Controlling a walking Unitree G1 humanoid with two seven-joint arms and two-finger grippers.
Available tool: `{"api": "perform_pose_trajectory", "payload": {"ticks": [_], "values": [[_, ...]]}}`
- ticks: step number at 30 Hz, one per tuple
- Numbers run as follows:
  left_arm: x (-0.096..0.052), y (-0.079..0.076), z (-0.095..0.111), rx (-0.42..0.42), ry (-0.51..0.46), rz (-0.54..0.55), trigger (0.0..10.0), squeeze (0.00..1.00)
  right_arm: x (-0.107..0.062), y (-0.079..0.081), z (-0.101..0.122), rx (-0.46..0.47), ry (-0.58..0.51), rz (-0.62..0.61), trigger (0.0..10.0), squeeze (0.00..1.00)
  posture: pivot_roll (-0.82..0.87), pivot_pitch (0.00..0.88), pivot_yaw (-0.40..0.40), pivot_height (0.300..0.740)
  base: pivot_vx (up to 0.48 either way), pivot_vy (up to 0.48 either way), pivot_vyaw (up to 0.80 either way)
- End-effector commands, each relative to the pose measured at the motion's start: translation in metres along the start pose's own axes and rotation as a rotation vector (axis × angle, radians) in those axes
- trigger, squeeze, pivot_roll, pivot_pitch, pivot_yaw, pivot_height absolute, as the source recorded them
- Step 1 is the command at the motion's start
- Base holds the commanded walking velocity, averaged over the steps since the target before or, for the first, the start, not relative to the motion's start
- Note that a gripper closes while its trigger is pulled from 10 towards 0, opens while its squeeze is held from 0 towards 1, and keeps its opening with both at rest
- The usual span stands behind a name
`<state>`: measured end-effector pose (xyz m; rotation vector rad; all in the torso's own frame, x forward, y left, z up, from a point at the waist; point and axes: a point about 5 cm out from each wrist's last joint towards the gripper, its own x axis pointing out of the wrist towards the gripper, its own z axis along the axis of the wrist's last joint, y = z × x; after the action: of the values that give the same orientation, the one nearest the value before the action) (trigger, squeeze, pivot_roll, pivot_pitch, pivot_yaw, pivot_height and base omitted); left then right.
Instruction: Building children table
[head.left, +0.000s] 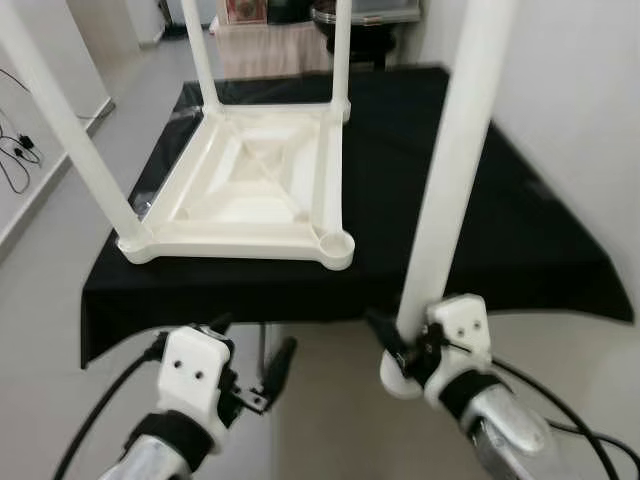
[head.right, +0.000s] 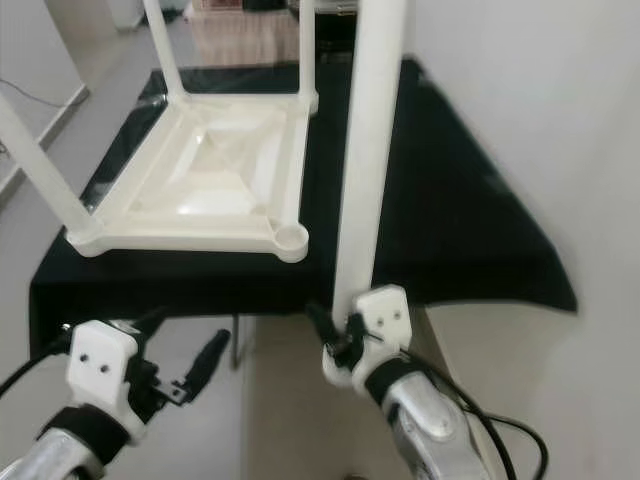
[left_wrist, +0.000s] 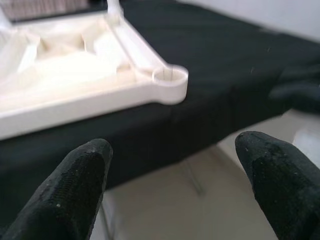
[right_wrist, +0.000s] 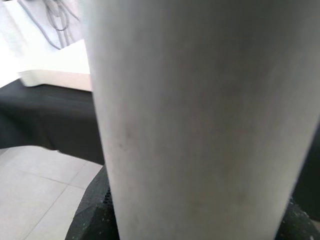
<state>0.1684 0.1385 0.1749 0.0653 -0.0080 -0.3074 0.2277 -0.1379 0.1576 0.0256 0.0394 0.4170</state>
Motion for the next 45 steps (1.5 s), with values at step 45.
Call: {"api": "perform_pose_trajectory", "payload": {"ticks": [45], "values": [[0.031, 0.01, -0.006, 0.013, -0.096, -0.02, 10.0, 0.0, 0.032, 0.002, 0.043, 0.208, -0.267, 0.352, 10.0, 0.0, -0.01, 0.204, 0.01, 0.74, 0.19, 0.0, 0.16]]}}
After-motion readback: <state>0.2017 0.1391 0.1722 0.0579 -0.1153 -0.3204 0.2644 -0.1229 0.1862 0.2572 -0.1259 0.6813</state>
